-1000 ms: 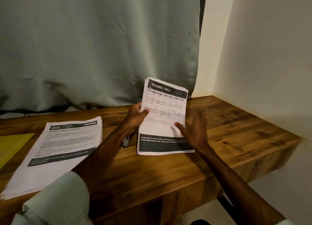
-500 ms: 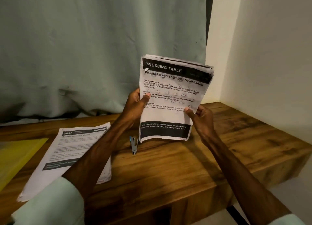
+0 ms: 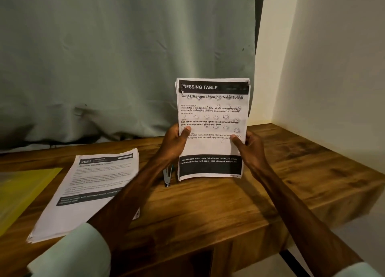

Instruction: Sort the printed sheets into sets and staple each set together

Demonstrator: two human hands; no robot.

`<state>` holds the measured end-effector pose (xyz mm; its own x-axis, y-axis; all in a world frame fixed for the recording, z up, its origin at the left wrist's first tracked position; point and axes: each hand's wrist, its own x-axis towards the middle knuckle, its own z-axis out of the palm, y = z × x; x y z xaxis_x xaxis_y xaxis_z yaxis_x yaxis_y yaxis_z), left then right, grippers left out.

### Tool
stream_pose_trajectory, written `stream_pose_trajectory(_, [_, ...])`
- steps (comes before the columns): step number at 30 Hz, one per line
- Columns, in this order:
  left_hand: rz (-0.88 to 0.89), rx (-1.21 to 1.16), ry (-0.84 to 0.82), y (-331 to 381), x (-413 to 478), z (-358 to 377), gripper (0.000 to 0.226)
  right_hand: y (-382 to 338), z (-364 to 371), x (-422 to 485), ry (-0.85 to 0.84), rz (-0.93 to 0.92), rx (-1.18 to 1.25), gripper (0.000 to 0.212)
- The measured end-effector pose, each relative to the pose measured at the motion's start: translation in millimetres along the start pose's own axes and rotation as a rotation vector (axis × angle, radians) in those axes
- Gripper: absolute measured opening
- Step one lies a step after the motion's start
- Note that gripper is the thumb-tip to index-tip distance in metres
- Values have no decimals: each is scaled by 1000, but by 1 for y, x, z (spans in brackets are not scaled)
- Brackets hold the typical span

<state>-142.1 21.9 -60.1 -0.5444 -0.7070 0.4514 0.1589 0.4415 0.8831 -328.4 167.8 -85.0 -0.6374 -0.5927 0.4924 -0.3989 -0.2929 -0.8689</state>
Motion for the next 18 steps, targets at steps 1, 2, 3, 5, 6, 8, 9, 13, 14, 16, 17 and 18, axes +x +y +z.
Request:
stream_pose_trajectory(1, [5,-1,-1,1,0,-1,19,-1,0,1,-4,-2,-1,36])
stream_pose_trajectory(2, [9,-1,-3,0,1,-1,20,-3,0,2,-11,-2,-5,36])
stream_pose_trajectory(3, [15,5,-5,1,0,-1,22,-3,1,2,-17,2,-10,37])
stream_pose_trajectory(5, [20,20,2,2,-1,-2,25,-2,1,2,-28,12,-19,38])
stream_pose_trajectory(6, [20,19,14,2,-2,-2,25,-3,2,0,-31,10,-22,39])
stream_pose_trajectory(8, [30,-1,36,3,-4,-2,24,-7,3,-1,-19,-9,-23,39])
stream_pose_trajectory(9, [38,-17,45,4,-4,-2,22,-9,3,-2,-11,-25,-19,38])
stream_pose_trajectory(13, [61,-77,78,6,-10,1,19,-9,0,-6,9,-54,-13,36])
stream_pose_trajectory(14, [55,-81,75,3,-14,2,20,-2,-2,-9,3,-45,-26,36])
stream_pose_trajectory(16, [26,-55,63,-6,-23,7,25,13,-4,-19,-19,-3,-52,36])
stream_pose_trajectory(17, [8,-43,61,-12,-28,8,27,19,-5,-24,-26,27,-50,36])
stream_pose_trajectory(18, [-5,-37,62,-17,-31,10,28,23,-5,-28,-30,52,-42,36])
